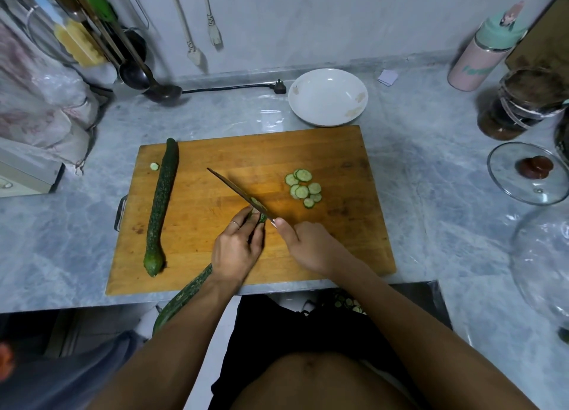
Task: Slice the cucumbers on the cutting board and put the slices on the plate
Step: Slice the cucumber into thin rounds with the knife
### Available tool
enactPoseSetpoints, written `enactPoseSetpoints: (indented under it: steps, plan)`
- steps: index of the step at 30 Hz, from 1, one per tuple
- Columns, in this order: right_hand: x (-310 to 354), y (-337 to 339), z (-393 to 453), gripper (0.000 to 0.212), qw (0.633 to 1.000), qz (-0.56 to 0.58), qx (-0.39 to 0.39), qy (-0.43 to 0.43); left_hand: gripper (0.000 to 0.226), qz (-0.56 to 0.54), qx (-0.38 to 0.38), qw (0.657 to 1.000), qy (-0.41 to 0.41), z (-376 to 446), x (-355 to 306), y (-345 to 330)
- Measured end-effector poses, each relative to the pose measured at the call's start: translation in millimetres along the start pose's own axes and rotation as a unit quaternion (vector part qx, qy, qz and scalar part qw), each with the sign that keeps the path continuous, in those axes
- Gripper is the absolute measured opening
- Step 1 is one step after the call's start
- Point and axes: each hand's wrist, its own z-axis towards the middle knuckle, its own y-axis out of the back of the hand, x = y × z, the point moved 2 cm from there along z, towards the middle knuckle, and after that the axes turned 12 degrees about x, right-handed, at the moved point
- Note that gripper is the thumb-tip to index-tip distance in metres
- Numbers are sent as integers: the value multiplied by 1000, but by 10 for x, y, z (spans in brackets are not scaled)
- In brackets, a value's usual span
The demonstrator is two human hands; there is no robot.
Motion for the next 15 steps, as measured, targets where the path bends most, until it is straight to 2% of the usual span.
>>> enactPoseSetpoints:
  steps: [5, 11, 15]
  plan:
    - [-49, 80, -106, 85, 999, 27, 19, -3, 34, -26, 4, 1000, 2, 2, -17, 12]
    - [-9, 129, -369, 81, 999, 10, 34, 8, 30, -28, 15, 999, 9, -3, -8, 29]
    - [47, 116, -390, 67, 999, -7, 28, 15, 43, -42, 21, 999, 4, -2, 10, 19]
